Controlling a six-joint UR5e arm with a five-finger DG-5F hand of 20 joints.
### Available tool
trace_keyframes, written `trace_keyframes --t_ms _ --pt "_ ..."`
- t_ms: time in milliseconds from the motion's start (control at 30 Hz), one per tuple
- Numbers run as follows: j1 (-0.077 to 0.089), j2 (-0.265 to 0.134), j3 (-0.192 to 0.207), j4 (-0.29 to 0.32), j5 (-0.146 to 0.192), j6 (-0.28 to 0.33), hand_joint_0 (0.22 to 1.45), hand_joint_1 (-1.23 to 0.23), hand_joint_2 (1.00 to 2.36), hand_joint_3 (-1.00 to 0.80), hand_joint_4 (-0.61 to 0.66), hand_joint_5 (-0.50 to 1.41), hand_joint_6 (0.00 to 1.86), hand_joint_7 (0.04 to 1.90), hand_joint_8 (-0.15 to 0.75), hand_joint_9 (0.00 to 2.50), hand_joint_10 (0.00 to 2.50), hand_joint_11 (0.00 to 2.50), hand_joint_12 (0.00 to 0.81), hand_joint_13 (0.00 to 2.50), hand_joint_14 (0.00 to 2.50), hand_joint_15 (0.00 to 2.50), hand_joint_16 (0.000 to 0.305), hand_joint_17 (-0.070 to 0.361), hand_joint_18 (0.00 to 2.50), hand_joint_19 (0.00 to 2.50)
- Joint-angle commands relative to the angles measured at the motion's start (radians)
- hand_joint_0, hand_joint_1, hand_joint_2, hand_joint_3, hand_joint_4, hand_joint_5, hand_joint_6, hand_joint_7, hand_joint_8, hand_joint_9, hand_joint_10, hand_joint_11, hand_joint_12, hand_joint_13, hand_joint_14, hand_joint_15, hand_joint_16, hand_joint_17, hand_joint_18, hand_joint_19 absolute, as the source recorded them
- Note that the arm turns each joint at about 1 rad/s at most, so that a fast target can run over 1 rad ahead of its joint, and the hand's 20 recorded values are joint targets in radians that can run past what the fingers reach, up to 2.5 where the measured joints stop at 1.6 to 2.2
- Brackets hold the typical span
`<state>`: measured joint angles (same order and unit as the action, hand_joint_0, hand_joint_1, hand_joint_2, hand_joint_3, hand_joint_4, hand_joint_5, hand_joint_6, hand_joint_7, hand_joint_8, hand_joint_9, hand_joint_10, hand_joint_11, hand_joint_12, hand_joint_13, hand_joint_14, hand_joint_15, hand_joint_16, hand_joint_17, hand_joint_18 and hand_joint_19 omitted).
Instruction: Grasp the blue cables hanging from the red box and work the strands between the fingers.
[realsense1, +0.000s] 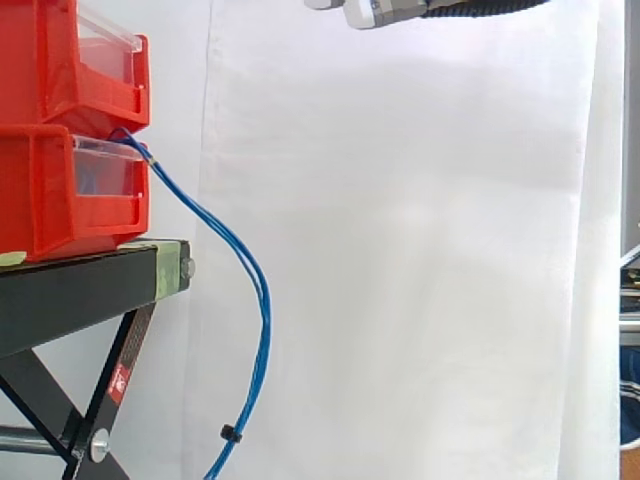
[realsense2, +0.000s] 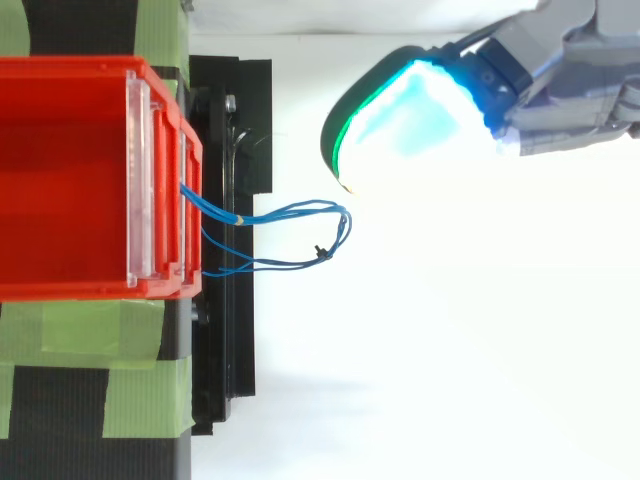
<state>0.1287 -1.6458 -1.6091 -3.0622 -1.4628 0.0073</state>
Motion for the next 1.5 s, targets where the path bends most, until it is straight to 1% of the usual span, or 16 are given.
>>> trace_keyframes --t_ms 0,267,633,900,967,1000,1033,1100,1133,1167,1267,1300,1333,1400,1433,1467 --pt "0.000 0.000 0.000 -0.012 -0.001 0.000 0.66 -0.45 1.00 -1.00 0.08 -0.45 0.01 0.65 0.221 0.00 0.00 0.00 0.322 0.00 0.00 0.12 0.059 0.132 0.00 0.11" --pt "0.005 0.000 0.000 -0.053 -0.001 0.003 0.66 -0.45 1.00 -1.00 0.08 -0.45 0.01 0.65 0.222 0.00 0.00 0.00 0.322 0.00 0.00 0.12 0.059 0.132 0.00 0.12" --pt "0.006 0.000 0.000 -0.064 -0.017 0.002 0.66 -0.45 1.00 -1.00 0.08 -0.44 0.01 0.65 0.222 0.00 0.00 0.00 0.322 0.00 0.00 0.12 0.059 0.132 0.00 0.12" --pt "0.006 0.000 -0.002 -0.064 -0.017 0.000 0.67 -0.45 1.00 -1.00 0.08 -0.44 0.01 0.65 0.222 0.00 0.00 0.00 0.322 0.00 0.00 0.12 0.058 0.132 0.00 0.12" --pt "0.008 0.000 -0.023 -0.061 -0.019 0.000 0.66 -0.45 1.00 -1.00 0.08 -0.44 0.01 0.66 0.223 0.00 0.00 0.00 0.322 0.00 0.00 0.12 0.058 0.131 0.00 0.12" --pt "0.008 0.000 -0.055 -0.052 -0.019 0.005 0.67 -0.45 1.00 -1.00 0.08 -0.44 0.01 0.65 0.222 0.00 0.00 0.00 0.322 0.00 0.00 0.12 0.058 0.132 0.00 0.12" --pt "0.008 0.000 -0.069 -0.044 -0.019 0.005 0.67 -0.45 1.00 -1.00 0.08 -0.44 0.01 0.65 0.222 0.00 0.00 0.00 0.322 0.00 0.00 0.12 0.058 0.132 0.00 0.12" --pt "0.009 0.000 -0.112 0.002 -0.019 0.011 0.67 -0.45 1.00 -1.00 0.08 -0.44 0.01 0.65 0.222 0.00 0.00 0.00 0.322 0.00 0.00 0.12 0.058 0.132 0.00 0.13" --pt "0.009 0.000 -0.140 0.046 -0.019 0.017 0.67 -0.45 1.00 -1.00 0.08 -0.44 0.01 0.66 0.223 0.00 0.00 0.00 0.322 0.00 0.00 0.12 0.058 0.131 0.00 0.13" --pt "0.009 0.000 -0.206 0.145 -0.014 0.025 0.66 -0.45 1.00 -1.00 0.08 -0.44 0.01 0.66 0.223 0.00 0.00 0.00 0.323 0.00 0.01 0.12 0.058 0.132 0.00 0.13" --pt "0.012 0.000 -0.262 0.215 -0.014 0.025 0.67 -0.45 1.00 -1.00 0.08 -0.44 0.01 0.66 0.222 0.00 0.00 0.00 0.323 0.00 0.00 0.12 0.058 0.132 0.00 0.13" --pt "0.012 0.000 -0.285 0.252 -0.008 0.023 0.67 -0.45 1.00 -1.00 0.08 -0.44 0.01 0.66 0.223 0.00 0.00 0.00 0.322 0.00 0.00 0.13 0.058 0.131 0.00 0.12" --pt "0.015 0.000 -0.310 0.295 0.012 0.019 0.67 -0.45 1.00 -1.00 0.08 -0.44 0.01 0.65 0.222 0.00 0.00 0.00 0.322 0.00 0.00 0.12 0.058 0.131 0.00 0.12" --pt "0.017 0.000 -0.325 0.321 0.032 0.016 0.67 -0.45 1.00 -1.00 0.08 -0.44 0.01 0.66 0.222 0.00 0.00 0.00 0.323 0.00 0.00 0.13 0.058 0.131 0.00 0.12" --pt "0.020 0.000 -0.342 0.339 0.062 0.016 0.67 -0.45 1.00 -1.00 0.08 -0.44 0.01 0.65 0.222 0.00 0.00 0.00 0.323 0.00 0.00 0.12 0.058 0.131 0.00 0.13" --pt "0.020 0.000 -0.348 0.344 0.073 0.016 0.67 -0.45 1.00 -1.00 0.08 -0.44 0.01 0.66 0.222 0.00 0.00 0.00 0.323 0.00 0.00 0.12 0.058 0.131 0.00 0.13"
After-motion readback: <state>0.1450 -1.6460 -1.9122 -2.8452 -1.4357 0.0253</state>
